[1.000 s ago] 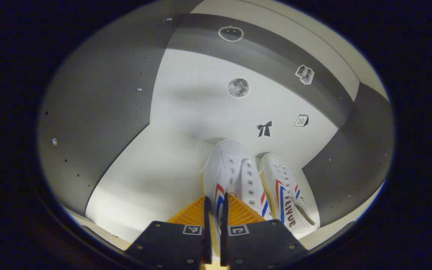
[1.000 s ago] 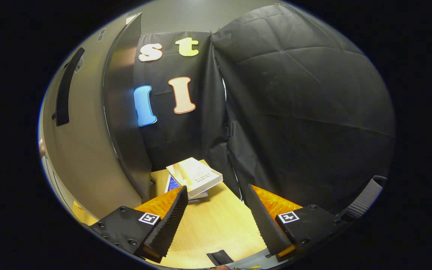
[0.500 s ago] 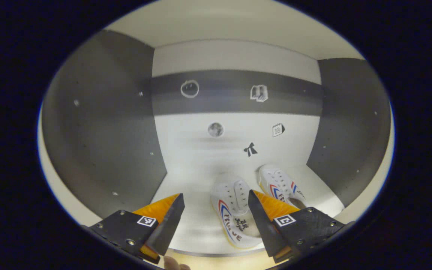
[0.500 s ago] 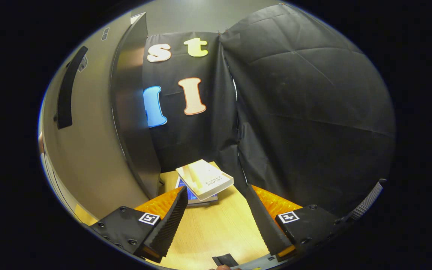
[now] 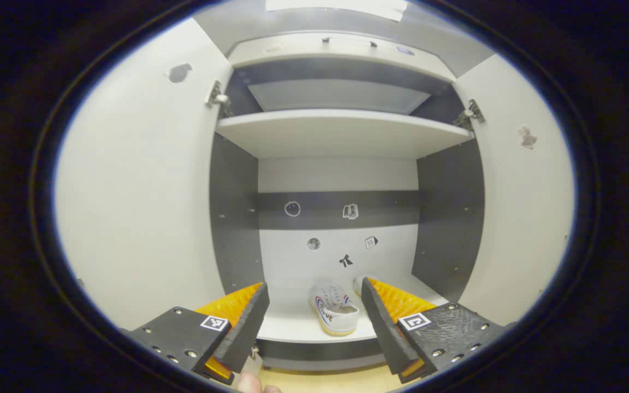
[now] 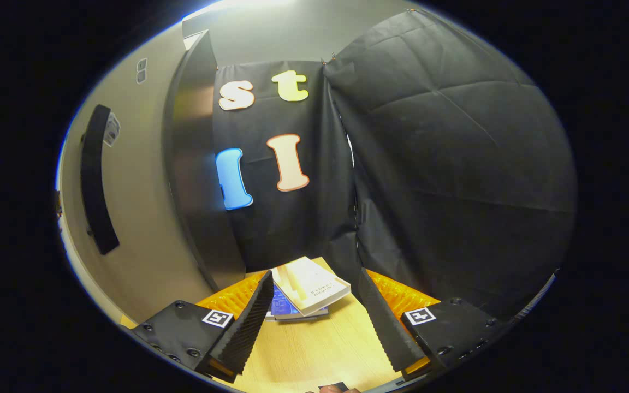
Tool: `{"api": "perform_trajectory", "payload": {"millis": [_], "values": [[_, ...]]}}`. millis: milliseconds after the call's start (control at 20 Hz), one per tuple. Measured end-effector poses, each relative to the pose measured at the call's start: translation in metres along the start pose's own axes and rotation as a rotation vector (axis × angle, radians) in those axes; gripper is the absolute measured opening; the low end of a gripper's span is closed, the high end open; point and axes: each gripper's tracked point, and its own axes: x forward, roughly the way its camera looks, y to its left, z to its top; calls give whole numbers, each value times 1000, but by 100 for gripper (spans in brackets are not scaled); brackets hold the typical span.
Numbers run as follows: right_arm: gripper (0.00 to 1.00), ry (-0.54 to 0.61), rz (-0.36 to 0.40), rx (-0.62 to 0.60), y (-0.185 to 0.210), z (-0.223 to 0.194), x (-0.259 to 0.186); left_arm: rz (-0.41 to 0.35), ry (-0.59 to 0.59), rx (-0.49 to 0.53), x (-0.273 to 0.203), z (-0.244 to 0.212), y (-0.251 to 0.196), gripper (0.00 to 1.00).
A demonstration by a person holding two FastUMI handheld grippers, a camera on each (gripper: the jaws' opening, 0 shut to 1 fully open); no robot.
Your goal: Grab one shoe with the right hand and put it into the shoe cabinet, grab the other shoe with the left hand and put it into the shoe cabinet; then close the right door with the right hand and the left door with the left hand.
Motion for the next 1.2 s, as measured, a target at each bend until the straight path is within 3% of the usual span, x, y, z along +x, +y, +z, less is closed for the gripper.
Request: {"api": "perform_trajectory", "payload": {"millis": [250,500,600,700,800,950,1050,1100,1200], "values": [[98,-91,16,-14,15,43,-26,19,-40,13,-80,1,4,96],[98,-137,15,-47,31,70,-67,-13,-31,-68,-143,-10,14,96],[98,-139,5,-60,36,77,-84,-2,-58,-32,-168,-16,26,96],[98,-135,-11,-85,37,79,-96,2,-44,1,-183,-42,31,96],[98,-139,26,-80,48,82,-104,-8,23,-19,-202,-76,22,96],[98,-117,67,-68,38,76,-92,65,67,-79,-231,-104,16,96],[93,-86,140,-62,41,75,-77,142,81,-118,-249,-116,8,96],[98,-79,197,-61,47,76,-73,178,90,-127,-258,-121,2,96],[98,-109,266,-105,53,92,-60,237,66,-116,-271,-119,-9,96]]}}
